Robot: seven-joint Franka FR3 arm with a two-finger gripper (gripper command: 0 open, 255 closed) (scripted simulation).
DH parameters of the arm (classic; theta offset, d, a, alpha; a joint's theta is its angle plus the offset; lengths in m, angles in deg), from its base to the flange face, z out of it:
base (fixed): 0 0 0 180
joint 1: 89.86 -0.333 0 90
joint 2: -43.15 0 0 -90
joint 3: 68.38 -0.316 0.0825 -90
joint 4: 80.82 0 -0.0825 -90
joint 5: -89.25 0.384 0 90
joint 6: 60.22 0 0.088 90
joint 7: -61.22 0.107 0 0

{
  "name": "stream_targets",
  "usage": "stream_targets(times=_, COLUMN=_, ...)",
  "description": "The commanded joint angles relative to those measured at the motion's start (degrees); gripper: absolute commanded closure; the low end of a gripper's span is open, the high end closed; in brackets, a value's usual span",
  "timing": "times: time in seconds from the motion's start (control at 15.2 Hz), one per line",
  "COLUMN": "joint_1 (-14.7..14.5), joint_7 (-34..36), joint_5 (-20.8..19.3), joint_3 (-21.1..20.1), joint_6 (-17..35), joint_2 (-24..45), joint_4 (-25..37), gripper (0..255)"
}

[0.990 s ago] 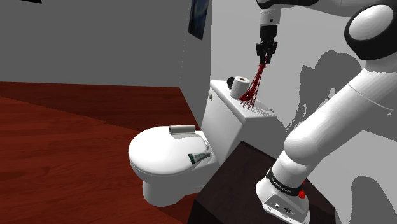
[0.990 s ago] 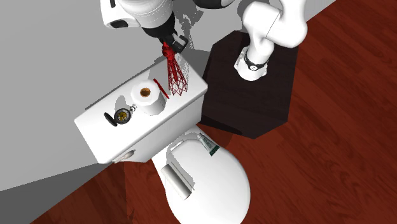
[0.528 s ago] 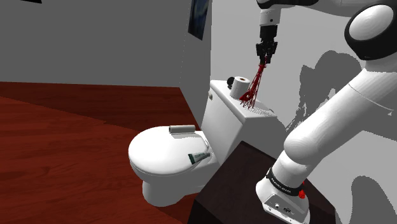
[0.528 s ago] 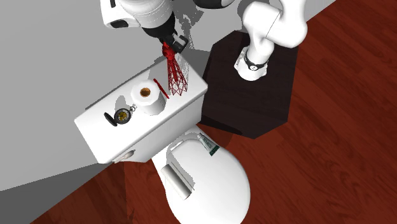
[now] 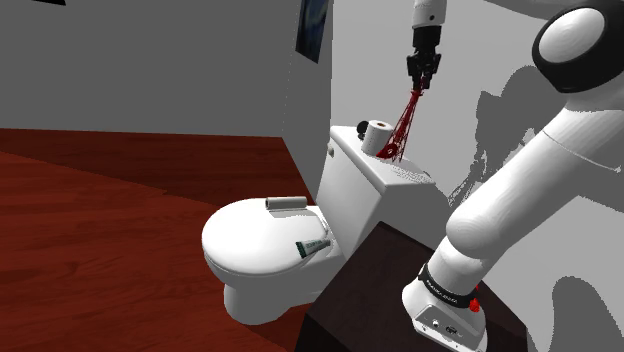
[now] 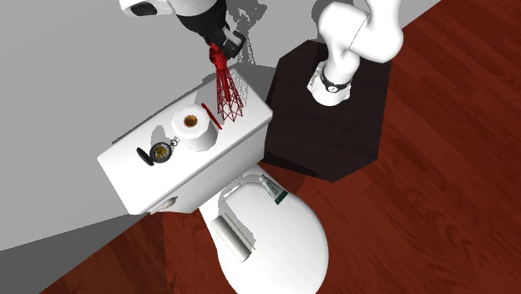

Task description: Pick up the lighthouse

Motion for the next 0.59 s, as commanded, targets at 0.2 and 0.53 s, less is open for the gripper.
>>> stream_targets(times=0.2, joint_1=0.0, joint_7=-1.2, joint_5=0.2, joint_3=0.1, joint_6=-4.2, joint_2=1.9, joint_4=6.2, gripper=255)
stream_targets(times=0.53, joint_1=0.1, joint_7=-2.1, joint_5=0.3, joint_3=0.2, joint_6=-6.8, joint_2=3.4, joint_4=10.3, gripper=255)
